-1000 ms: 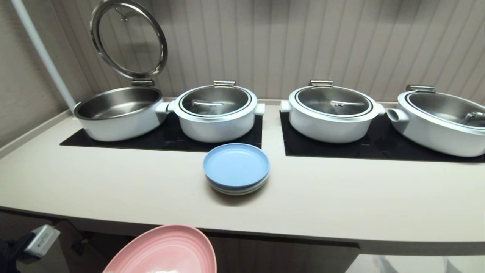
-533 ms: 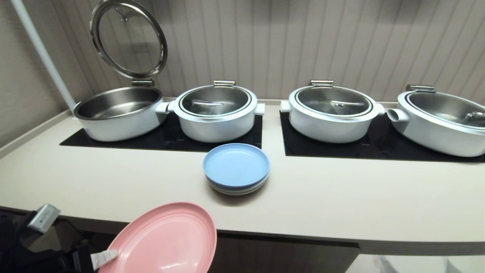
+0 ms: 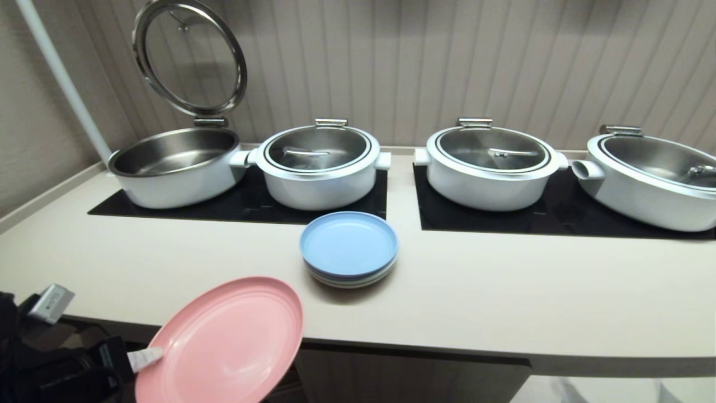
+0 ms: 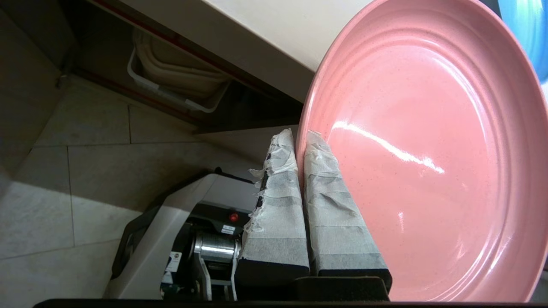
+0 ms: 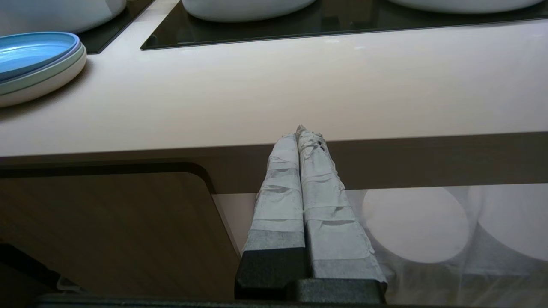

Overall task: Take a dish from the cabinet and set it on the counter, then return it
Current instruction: Place it on the table

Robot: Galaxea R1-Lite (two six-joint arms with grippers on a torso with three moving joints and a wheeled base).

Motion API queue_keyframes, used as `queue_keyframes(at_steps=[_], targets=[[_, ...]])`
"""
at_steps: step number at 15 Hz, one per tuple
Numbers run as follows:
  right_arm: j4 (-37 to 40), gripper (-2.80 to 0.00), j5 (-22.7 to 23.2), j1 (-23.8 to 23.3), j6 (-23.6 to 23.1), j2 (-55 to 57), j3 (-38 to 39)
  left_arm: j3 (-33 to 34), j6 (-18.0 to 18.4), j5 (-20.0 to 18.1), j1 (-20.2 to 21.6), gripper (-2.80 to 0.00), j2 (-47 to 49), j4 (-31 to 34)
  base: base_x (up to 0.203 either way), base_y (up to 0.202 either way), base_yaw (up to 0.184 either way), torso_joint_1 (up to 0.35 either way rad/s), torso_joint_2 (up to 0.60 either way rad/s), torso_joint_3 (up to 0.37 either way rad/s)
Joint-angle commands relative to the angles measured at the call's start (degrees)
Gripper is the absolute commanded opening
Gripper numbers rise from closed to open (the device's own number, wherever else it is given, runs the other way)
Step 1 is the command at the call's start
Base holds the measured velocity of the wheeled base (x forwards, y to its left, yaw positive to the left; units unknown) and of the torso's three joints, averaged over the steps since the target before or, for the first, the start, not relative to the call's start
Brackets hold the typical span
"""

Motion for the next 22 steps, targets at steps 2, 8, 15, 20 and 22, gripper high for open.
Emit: queue_keyframes(at_steps=[2, 8, 15, 20, 22], targets=[[-0.06, -2.80, -0.03, 0.01, 0.03, 0.00, 0.00, -1.20, -0.10, 0.06, 2.57, -2.80, 3.35, -4.08, 0.000, 0.000, 0.000, 0.000, 0.00, 0.000], [-0.06, -2.80, -0.03, 0.01, 0.03, 0.00, 0.00, -3.58, 0.02, 5.19, 4.23, -2.80, 14.73, -12.99, 0.000, 0.000, 0.000, 0.000, 0.00, 0.000], [-0.06, -2.80, -0.03, 0.01, 0.03, 0.00, 0.00, -10.25, -0.18, 8.79, 6.80, -2.80, 23.62, -13.28, 0.000, 0.000, 0.000, 0.000, 0.00, 0.000], [0.03, -2.80, -0.03, 0.01, 0.03, 0.00, 0.00, -10.93, -0.32, 10.37, 7.40, -2.80, 26.89, -13.57, 0.000, 0.000, 0.000, 0.000, 0.00, 0.000], [-0.04, -2.80, -0.03, 0.01, 0.03, 0.00, 0.00, -10.98, -0.97, 10.51, 7.11, -2.80, 28.69, -16.89, 0.000, 0.000, 0.000, 0.000, 0.00, 0.000]])
